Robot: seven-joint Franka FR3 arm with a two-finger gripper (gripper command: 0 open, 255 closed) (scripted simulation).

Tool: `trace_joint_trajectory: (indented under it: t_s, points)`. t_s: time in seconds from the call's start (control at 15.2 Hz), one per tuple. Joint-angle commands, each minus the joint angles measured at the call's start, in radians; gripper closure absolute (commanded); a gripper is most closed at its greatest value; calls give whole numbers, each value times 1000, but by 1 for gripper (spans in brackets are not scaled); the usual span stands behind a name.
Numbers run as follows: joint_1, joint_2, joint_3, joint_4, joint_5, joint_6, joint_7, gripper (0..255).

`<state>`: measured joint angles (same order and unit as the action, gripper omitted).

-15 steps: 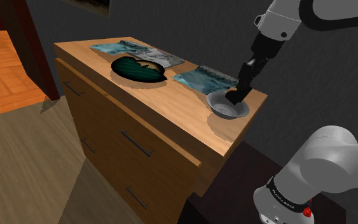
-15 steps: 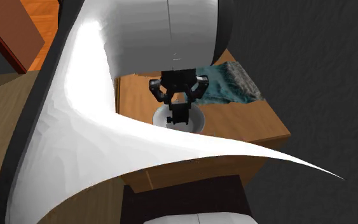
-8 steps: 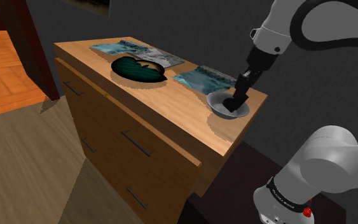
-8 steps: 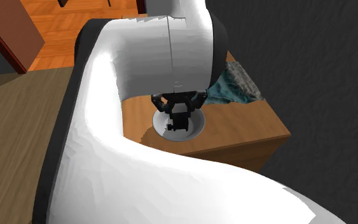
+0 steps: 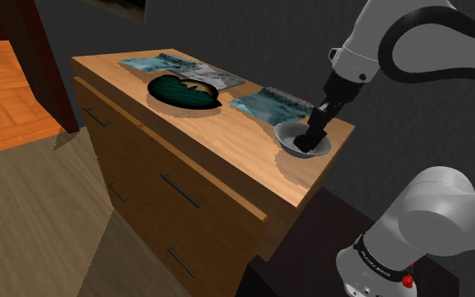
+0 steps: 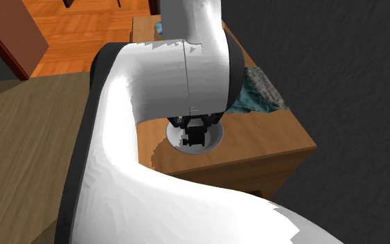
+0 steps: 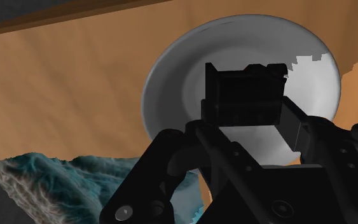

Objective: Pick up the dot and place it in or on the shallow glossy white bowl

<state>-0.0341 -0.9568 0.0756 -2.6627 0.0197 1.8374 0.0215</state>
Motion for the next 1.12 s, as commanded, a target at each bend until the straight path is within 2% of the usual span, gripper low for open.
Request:
trace_joint_trajectory:
  t_s: [0.0, 0.2, 0.26, 0.59, 0.86, 1.06]
  points:
    - [0, 4, -1, -8, 0, -2, -1, 255]
    - [0, 4, -1, -8, 0, -2, -1, 255]
    - [0, 5, -2, -7, -1, -1, -2, 0]
    - [0, 4, -1, -8, 0, -2, -1, 0]
    - [-1, 6, -3, 121, -2, -129, 0, 0]
    - [-1, 6, -3, 121, -2, -129, 0, 0]
